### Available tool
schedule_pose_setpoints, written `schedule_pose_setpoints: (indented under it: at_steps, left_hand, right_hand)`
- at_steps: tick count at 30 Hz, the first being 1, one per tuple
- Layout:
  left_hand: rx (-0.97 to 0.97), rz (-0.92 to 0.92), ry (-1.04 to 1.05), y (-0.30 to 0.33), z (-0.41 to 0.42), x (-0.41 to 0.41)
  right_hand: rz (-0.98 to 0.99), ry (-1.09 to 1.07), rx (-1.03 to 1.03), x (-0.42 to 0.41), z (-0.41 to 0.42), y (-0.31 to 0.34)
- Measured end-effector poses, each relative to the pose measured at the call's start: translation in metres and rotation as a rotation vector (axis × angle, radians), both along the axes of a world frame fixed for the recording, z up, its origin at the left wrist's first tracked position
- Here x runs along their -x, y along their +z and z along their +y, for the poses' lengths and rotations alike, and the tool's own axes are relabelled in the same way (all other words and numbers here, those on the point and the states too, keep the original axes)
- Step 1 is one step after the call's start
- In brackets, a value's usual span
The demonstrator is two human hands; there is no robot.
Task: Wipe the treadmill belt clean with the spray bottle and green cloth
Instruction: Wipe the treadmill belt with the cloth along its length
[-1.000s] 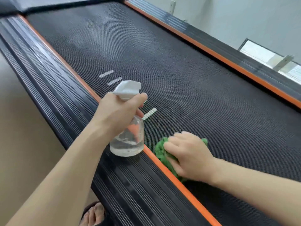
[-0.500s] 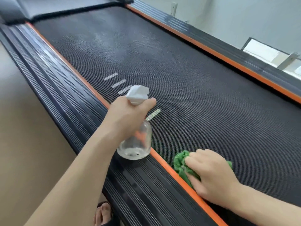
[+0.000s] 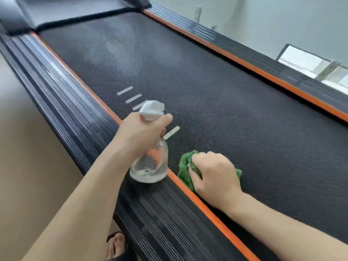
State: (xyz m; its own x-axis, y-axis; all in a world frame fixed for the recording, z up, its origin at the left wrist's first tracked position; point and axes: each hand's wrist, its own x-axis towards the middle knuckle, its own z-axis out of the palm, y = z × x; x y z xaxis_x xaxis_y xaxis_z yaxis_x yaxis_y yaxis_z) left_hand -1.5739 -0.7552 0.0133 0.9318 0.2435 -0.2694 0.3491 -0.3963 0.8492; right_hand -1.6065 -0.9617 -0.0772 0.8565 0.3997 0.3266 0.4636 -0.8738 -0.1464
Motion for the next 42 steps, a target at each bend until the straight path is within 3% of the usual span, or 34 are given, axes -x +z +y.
schedule_pose_setpoints:
  at_steps: [5, 9, 14, 20, 26, 30, 36, 39, 42]
  left_hand:
    - [-0.023, 0.159, -0.145, 0.000, 0.000, 0.012]
    - [0.030, 0.185, -0.154, 0.002, 0.009, 0.016]
    - [-0.079, 0.168, -0.108, 0.006, 0.027, 0.024]
    - [0.055, 0.089, 0.085, 0.002, 0.061, 0.026]
    - [0.102, 0.034, 0.125, -0.008, 0.069, 0.024]
    - [0.176, 0.043, 0.125, -0.012, 0.070, 0.028]
    - [0.244, 0.067, 0.080, -0.011, 0.069, 0.030]
    - [0.231, 0.085, 0.053, -0.012, 0.068, 0.026]
    - [0.225, 0.090, 0.043, -0.015, 0.071, 0.019]
  right_hand:
    - [-0.023, 0.004, -0.005, 0.014, -0.007, -0.003]
    - [-0.042, 0.005, -0.003, 0.013, -0.007, -0.004]
    - [-0.051, 0.045, 0.000, 0.009, -0.008, -0.005]
    - [-0.058, 0.252, 0.028, -0.049, 0.039, -0.003]
    - [-0.014, 0.154, 0.034, -0.133, 0.119, -0.002]
    - [-0.008, 0.128, 0.022, -0.108, 0.110, 0.002]
    - [0.033, 0.428, 0.088, -0.025, 0.005, 0.008]
    - [-0.020, 0.481, 0.147, -0.056, 0.024, 0.005]
    - [-0.061, 0.354, 0.072, -0.109, 0.086, 0.001]
